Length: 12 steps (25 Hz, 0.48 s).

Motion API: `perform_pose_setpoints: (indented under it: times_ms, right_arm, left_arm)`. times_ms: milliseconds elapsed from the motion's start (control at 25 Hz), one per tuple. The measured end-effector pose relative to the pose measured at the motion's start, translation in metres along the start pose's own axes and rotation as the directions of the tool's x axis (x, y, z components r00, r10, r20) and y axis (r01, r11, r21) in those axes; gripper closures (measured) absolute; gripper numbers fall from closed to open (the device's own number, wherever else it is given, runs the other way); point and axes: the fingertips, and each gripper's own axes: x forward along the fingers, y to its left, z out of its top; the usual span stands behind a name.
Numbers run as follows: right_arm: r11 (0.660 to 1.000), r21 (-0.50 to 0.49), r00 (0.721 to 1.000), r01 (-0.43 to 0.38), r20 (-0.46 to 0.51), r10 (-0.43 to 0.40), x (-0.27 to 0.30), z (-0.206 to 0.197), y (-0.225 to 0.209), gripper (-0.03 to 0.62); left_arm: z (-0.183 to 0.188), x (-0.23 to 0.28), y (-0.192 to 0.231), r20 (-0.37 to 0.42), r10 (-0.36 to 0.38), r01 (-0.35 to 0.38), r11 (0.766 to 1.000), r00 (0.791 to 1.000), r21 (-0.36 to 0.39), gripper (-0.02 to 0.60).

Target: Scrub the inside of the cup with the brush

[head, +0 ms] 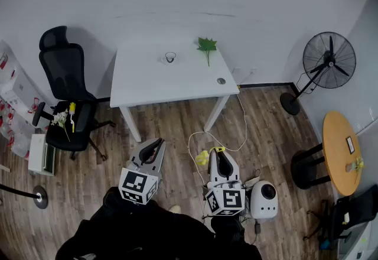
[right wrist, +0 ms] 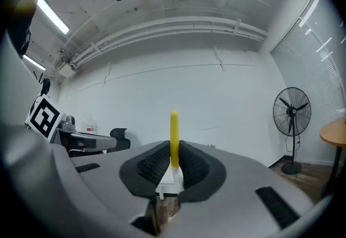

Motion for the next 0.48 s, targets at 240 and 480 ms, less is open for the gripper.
perform_pose_setpoints:
  times_ms: [240,480]
  right_arm:
    - [1.000,0.002,1.000,0.000,0.000,0.000,-0.0029,-0.0020,0.0007,0.530]
    - [1.000,0.015,1.000,0.004,0.004,-0.004,-0.0050,0.0003,-0.0057,0.530]
  left_arm:
    - [-0.0009,-0.0019,-0.0014,0.002,-0.002,0.002,1.000,1.000,0.003,0.539]
    - [-0.0012,0.0021,-0.0063,-0.003,-0.008,0.008,1.000,1.000,0.003,0.540]
